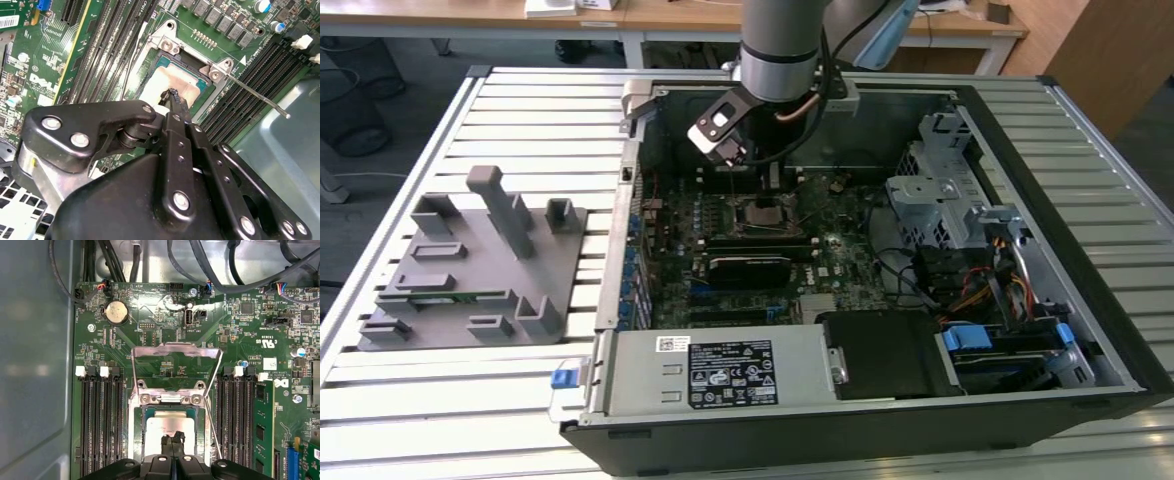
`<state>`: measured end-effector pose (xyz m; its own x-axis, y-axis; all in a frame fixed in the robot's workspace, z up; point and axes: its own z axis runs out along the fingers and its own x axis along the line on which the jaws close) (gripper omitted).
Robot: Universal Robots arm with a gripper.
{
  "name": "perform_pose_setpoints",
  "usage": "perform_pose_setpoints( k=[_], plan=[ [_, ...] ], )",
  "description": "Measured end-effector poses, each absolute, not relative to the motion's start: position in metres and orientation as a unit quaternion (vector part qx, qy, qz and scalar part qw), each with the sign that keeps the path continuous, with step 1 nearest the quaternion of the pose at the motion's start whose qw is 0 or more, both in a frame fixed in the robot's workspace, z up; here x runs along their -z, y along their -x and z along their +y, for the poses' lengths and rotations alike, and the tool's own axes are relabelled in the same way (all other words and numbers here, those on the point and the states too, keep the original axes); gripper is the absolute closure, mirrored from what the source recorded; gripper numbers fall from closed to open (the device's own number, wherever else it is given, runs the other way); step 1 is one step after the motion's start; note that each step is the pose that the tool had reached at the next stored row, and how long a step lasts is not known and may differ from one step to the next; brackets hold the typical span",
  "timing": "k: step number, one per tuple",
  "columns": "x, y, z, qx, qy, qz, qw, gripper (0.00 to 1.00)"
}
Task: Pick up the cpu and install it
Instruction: 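Close the cpu cover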
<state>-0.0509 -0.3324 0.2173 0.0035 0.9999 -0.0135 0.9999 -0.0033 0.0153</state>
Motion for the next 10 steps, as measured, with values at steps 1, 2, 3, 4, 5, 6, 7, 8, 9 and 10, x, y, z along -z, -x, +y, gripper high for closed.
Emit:
perform_pose_setpoints(
  k=[1, 2, 3, 4, 5, 6, 7, 8, 9, 10],
  plan=[
    [-0.2176, 0.0509, -0.3323, -0.001, -0.708, 0.706, 0.01, 0.89],
    [-0.2179, 0.0509, -0.3323, -0.001, -0.708, 0.706, 0.01, 0.89],
    [-0.2181, 0.0509, -0.3323, -0.001, -0.708, 0.706, 0.01, 0.89],
    [-0.2182, 0.0509, -0.3324, -0.001, -0.708, 0.706, 0.01, 0.89],
    [-0.2183, 0.0509, -0.3323, -0.001, -0.708, 0.706, 0.01, 0.89],
    [-0.2186, 0.0509, -0.3324, 0.0, -0.708, 0.706, 0.01, 0.89],
    [-0.2192, 0.0509, -0.3324, 0.0, -0.708, 0.706, 0.01, 0.89],
    [-0.2196, 0.0509, -0.3324, 0.0, -0.708, 0.706, 0.01, 0.89],
    [-0.2199, 0.0509, -0.3323, 0.0, -0.708, 0.706, 0.01, 0.89],
    [-0.2202, 0.0509, -0.3323, 0.0, -0.708, 0.706, 0.01, 0.89]
  ],
)
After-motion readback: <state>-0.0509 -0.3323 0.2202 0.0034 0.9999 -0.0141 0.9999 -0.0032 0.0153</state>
